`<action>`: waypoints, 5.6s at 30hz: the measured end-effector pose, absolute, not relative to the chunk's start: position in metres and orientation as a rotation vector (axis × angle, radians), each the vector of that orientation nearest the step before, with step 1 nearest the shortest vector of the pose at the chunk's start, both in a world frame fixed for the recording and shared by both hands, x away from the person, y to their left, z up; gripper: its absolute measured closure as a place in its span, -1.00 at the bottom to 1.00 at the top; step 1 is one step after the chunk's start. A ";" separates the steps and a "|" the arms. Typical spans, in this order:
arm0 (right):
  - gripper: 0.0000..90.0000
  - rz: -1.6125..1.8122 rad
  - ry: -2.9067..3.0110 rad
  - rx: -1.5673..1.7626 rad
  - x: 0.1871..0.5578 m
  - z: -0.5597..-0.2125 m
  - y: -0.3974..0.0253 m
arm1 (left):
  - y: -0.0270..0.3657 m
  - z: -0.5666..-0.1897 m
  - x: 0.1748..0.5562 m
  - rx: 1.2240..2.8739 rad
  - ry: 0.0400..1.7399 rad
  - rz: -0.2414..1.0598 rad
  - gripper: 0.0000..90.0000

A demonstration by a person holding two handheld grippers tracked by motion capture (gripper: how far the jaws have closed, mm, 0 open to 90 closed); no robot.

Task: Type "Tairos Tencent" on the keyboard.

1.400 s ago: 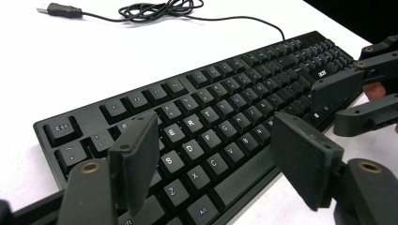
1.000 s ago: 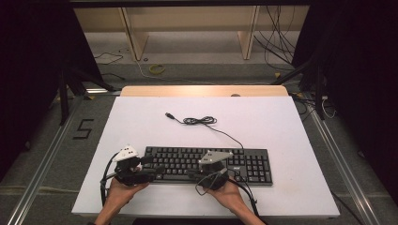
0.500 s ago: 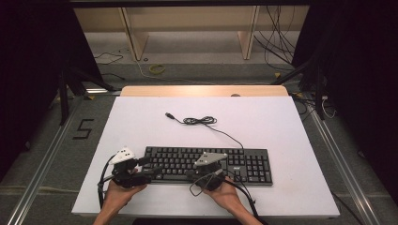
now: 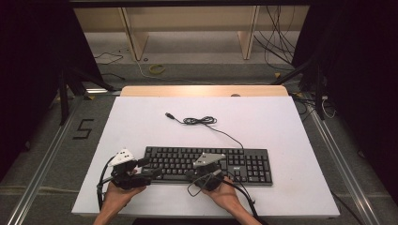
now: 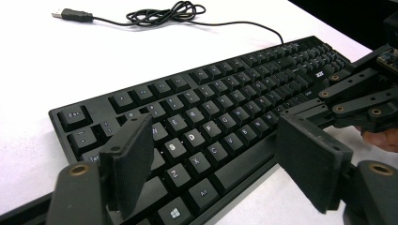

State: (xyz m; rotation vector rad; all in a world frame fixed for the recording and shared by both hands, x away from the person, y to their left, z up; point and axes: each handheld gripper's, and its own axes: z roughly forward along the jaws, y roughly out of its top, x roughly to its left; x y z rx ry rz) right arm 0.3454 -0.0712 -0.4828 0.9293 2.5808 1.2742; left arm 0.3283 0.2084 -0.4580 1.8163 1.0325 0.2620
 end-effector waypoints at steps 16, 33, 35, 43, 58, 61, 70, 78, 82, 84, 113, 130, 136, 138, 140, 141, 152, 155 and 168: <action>1.00 1.250 2.576 0.931 0.345 -0.487 -0.070 | 0.211 -0.459 0.327 1.814 1.043 0.267 -0.38; 0.29 1.404 2.524 1.010 0.351 -0.471 -0.083 | 0.216 -0.460 0.329 1.811 1.084 0.280 -0.37; 0.20 1.411 2.529 1.015 0.353 -0.469 -0.085 | 0.216 -0.460 0.330 1.814 1.090 0.279 -0.37; -0.16 1.403 2.529 0.998 0.358 -0.464 -0.083 | 0.219 -0.462 0.331 1.818 1.125 0.287 -0.36; -0.11 1.404 2.516 0.991 0.374 -0.458 -0.071 | 0.223 -0.467 0.334 1.848 1.189 0.278 -0.06; 0.03 1.398 2.511 0.983 0.378 -0.457 -0.067 | 0.224 -0.468 0.335 1.866 1.204 0.287 0.15; 0.64 1.380 2.505 1.007 0.385 -0.459 -0.061 | 0.226 -0.473 0.337 1.910 1.226 0.279 0.65; 1.00 1.333 2.527 1.000 0.390 -0.464 -0.050 | 0.224 -0.476 0.340 1.944 1.229 0.283 0.97; 1.00 1.307 2.535 0.990 0.393 -0.465 -0.042 | 0.223 -0.477 0.340 1.962 1.228 0.282 0.97; 1.00 1.287 2.542 0.994 0.394 -0.467 -0.037 | 0.223 -0.477 0.341 1.965 1.229 0.282 0.98; 1.00 1.192 2.558 1.034 0.401 -0.481 -0.021 | 0.221 -0.481 0.343 1.992 1.244 0.270 0.98; 1.00 1.202 2.548 1.061 0.400 -0.480 -0.022 | 0.218 -0.479 0.343 2.005 1.242 0.266 0.98; 0.97 1.255 2.523 1.070 0.399 -0.476 -0.025 | 0.222 -0.474 0.342 1.950 1.246 0.282 0.97; 0.94 1.266 2.516 1.066 0.398 -0.473 -0.027 | 0.222 -0.473 0.341 1.941 1.241 0.277 0.92; 0.93 1.271 2.516 1.066 0.398 -0.472 -0.028 | 0.221 -0.473 0.341 1.942 1.239 0.276 0.90; 0.91 1.282 2.514 1.065 0.398 -0.471 -0.029 | 0.221 -0.473 0.341 1.940 1.239 0.273 0.86; 0.60 1.353 2.512 1.042 0.392 -0.462 -0.035 | 0.219 -0.469 0.340 1.924 1.209 0.266 0.50; 0.50 1.373 2.515 1.034 0.391 -0.460 -0.038 | 0.219 -0.469 0.340 1.915 1.206 0.263 0.41; 0.10 1.399 2.523 1.013 0.383 -0.457 -0.045 | 0.217 -0.466 0.341 1.889 1.200 0.262 0.07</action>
